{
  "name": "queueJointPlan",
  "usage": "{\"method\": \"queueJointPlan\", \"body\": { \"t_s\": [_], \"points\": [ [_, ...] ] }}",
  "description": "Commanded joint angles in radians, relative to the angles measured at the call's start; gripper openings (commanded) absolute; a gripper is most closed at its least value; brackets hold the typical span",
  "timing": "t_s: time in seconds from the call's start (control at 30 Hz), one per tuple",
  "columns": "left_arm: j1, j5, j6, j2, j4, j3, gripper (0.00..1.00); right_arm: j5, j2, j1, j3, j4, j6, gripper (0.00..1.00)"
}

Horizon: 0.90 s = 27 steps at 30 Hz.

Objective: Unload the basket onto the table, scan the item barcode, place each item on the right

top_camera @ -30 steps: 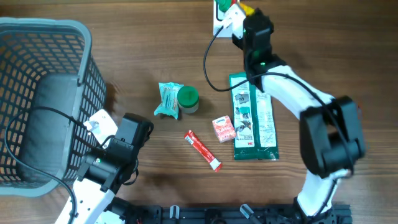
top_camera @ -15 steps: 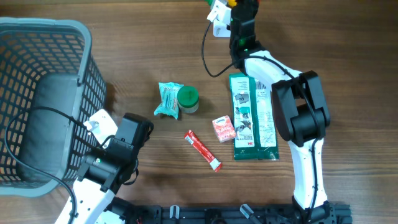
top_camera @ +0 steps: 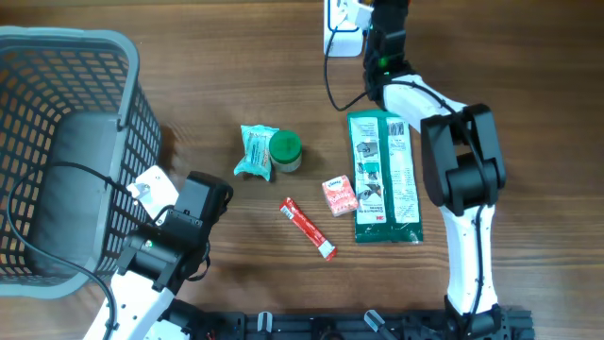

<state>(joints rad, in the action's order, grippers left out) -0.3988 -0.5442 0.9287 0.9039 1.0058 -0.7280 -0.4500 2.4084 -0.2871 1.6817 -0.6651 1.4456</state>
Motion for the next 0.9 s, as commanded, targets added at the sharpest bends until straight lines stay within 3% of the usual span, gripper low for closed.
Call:
{"method": "queueJointPlan", "body": {
  "t_s": [0.0, 0.17, 0.27, 0.43, 0.53, 0.73, 0.87],
  "points": [
    [0.005, -0.003, -0.008, -0.007, 0.000, 0.005, 1.00, 0.013, 0.072, -0.021, 0.035, -0.033, 0.021, 0.46],
    [0.005, -0.003, -0.008, -0.007, 0.000, 0.005, 1.00, -0.004, 0.072, -0.034, 0.035, -0.081, 0.085, 0.46],
    [0.005, -0.003, -0.008, -0.007, 0.000, 0.005, 1.00, -0.034, 0.035, -0.035, 0.035, -0.066, 0.046, 0.46],
    [0.005, -0.003, -0.008, -0.007, 0.000, 0.005, 1.00, -0.091, -0.171, 0.033, 0.035, 0.170, -0.138, 0.47],
    [0.005, -0.003, -0.008, -0.007, 0.000, 0.005, 1.00, -0.097, -0.307, 0.157, 0.035, 0.430, -0.370, 0.47],
    [0.005, -0.003, -0.008, -0.007, 0.000, 0.005, 1.00, -0.092, -0.329, 0.430, 0.014, 0.748, -0.642, 0.50],
    [0.005, -0.003, -0.008, -0.007, 0.000, 0.005, 1.00, -0.072, -0.315, 0.591, 0.010, 0.857, -0.778, 0.50]
  ]
}}
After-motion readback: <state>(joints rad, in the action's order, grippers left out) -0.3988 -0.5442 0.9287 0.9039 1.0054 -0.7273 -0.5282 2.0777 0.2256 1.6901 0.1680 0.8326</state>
